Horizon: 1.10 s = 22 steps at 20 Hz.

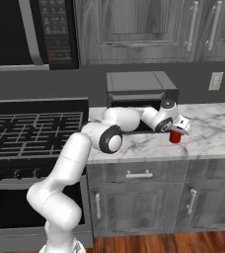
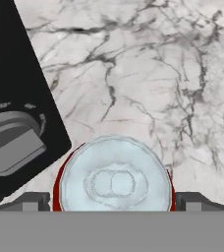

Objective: Four empty soda cans are scattered around the kitchen. Gather all the cans and cluster them next to the stove for recycling.

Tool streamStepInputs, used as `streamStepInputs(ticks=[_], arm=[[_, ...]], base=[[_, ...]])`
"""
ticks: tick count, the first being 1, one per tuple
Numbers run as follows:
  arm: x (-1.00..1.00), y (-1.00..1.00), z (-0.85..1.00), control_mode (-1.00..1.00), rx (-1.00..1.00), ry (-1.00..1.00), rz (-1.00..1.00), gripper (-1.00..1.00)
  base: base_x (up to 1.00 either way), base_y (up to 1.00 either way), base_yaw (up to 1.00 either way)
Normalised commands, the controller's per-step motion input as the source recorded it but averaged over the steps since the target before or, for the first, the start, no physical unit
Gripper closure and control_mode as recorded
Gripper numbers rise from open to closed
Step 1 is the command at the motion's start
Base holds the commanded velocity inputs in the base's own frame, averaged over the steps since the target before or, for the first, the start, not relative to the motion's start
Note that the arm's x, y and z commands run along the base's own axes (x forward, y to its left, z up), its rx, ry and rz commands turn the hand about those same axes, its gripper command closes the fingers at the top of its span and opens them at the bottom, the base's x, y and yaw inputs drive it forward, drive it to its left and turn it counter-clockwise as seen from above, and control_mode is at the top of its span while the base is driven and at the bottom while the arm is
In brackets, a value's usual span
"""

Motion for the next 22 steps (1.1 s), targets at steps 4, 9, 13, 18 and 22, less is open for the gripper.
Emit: streamStepInputs(ticks=[4,9,13,18,22], arm=[[-0.01,0.0,-0.06,-1.0,0.0,0.0,0.0,1.0],[-0.01,0.0,-0.03,-1.0,0.0,0.0,0.0,1.0],[-0.14,0.0,0.0,-1.0,0.0,0.0,0.0,1.0],[-0.32,0.12,0.05,-1.0,0.01,-0.01,0.0,1.0],[-0.3,0.25,0.04,-1.0,0.0,0.0,0.0,1.0]], base=[[0.0,0.0,0.0],[0.0,0.0,0.0],[0.0,0.0,0.0],[0.0,0.0,0.0],[0.0,0.0,0.0]])
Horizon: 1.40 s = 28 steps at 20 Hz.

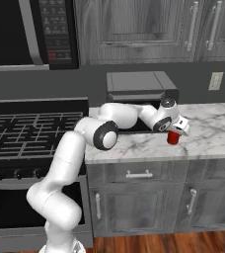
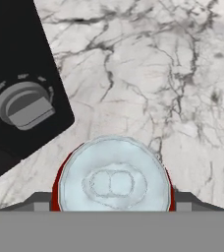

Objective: Four empty soda cans are scattered around the kitchen. Gather all the cans and cluster them next to the stove for recycling.

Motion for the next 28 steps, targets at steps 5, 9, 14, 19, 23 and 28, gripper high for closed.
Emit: streamStepInputs(ticks=[5,9,14,19,23,28], arm=[[-0.27,0.33,0.05,-1.0,0.0,-0.01,0.0,1.0],[-0.23,0.37,0.02,-1.0,0.0,0.0,0.0,1.0],[-0.26,0.38,0.02,-1.0,0.0,-0.02,0.0,1.0],[-0.27,0.39,0.01,-1.0,0.0,-0.08,0.0,1.0],[-0.2,0.38,0.08,-1.0,0.0,-0.08,0.0,1.0],[-0.19,0.38,0.09,-1.0,0.0,-0.04,0.0,1.0]], base=[[0.0,0.0,0.0],[0.0,0.0,0.0],[0.0,0.0,0.0],[0.0,0.0,0.0],[0.0,0.0,0.0],[0.0,0.0,0.0]])
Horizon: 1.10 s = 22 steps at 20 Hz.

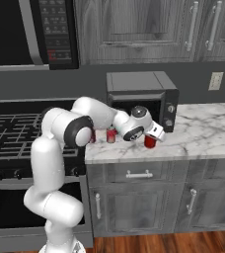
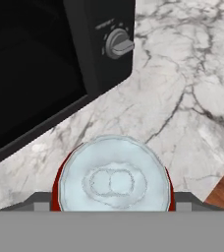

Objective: Four empty soda cans are scattered around the kitchen. Gather all the cans and cluster them next to the stove for recycling.

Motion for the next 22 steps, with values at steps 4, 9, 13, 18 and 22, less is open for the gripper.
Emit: streamStepInputs(ticks=[4,9,13,18,22], arm=[[-0.08,0.41,0.1,-1.0,-0.01,0.0,0.0,1.0],[-0.1,0.36,0.18,-1.0,-0.03,0.01,0.0,1.0],[-0.13,0.37,0.18,-1.0,-0.04,0.01,0.0,1.0],[-0.17,0.35,0.12,-1.0,0.0,0.03,0.0,1.0],[-0.11,0.34,0.19,-1.0,0.0,0.04,0.0,1.0]], base=[[0.0,0.0,0.0],[0.0,0.0,0.0],[0.0,0.0,0.0],[0.0,0.0,0.0],[0.0,0.0,0.0]])
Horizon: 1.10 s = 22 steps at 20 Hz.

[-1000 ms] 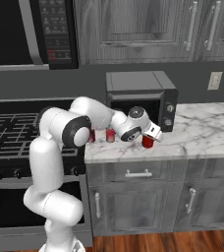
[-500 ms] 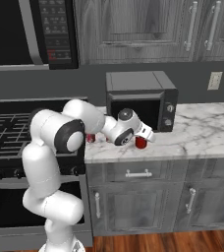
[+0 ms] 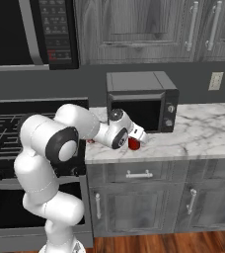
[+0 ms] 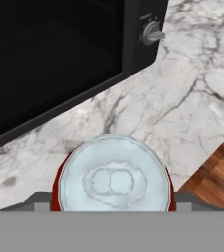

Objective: Four empty soda cans are scattered around the kitchen. Gather all the cans and cluster them next to the stove for recycling.

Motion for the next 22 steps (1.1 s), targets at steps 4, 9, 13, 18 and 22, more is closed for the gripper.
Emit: streamStepInputs(ticks=[4,9,13,18,22], arm=[[-0.1,0.3,0.24,-1.0,0.0,0.08,0.0,1.0],[-0.16,0.27,0.22,-1.0,0.0,0.05,-0.01,1.0],[-0.23,0.25,0.09,-1.0,0.04,0.03,-0.02,1.0],[-0.25,0.23,0.02,-1.0,0.08,0.0,-0.01,1.0],[-0.24,0.24,0.0,-1.0,0.08,-0.06,-0.01,1.0]], base=[[0.0,0.0,0.0],[0.0,0.0,0.0],[0.0,0.0,0.0],[0.0,0.0,0.0],[0.0,0.0,0.0]])
